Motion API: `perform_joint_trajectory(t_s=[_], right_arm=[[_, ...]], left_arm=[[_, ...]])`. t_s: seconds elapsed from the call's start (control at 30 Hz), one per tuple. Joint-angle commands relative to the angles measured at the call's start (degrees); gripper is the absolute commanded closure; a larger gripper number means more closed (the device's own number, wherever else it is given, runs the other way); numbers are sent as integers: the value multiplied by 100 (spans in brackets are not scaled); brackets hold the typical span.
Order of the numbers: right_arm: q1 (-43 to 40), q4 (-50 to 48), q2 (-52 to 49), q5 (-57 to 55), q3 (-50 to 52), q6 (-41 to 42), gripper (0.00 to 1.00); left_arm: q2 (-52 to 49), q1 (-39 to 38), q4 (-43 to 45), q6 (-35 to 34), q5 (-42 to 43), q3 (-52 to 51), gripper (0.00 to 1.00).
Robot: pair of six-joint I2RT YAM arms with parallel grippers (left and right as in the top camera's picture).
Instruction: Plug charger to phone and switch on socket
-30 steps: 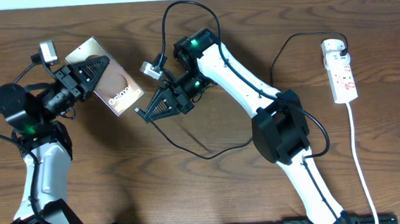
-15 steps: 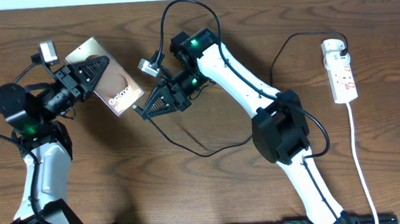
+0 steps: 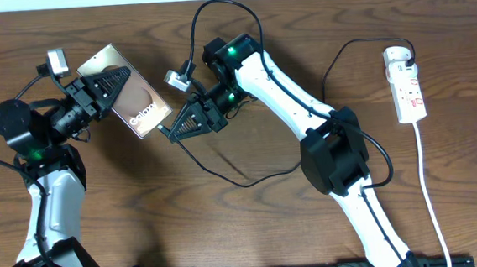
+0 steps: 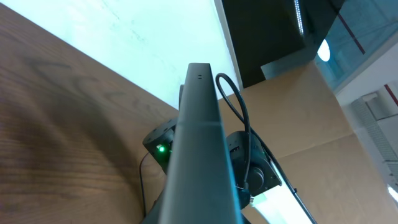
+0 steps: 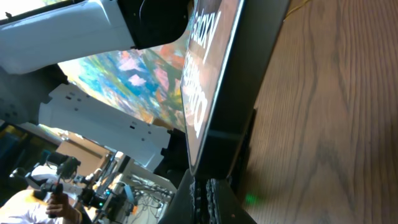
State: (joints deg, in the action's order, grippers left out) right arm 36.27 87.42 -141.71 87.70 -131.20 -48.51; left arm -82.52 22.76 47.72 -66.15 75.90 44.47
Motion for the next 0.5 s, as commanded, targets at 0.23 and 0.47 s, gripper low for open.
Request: perform_joint_trajectory(t_s=[0.23,0.47], right_arm=[[15,-48,94,179,-118,7,99],[20,-79,94,179,-118,7,99]], left_arm=[[55,-9,35,81,13,-2,93],[55,-9,35,98,13,-2,92]])
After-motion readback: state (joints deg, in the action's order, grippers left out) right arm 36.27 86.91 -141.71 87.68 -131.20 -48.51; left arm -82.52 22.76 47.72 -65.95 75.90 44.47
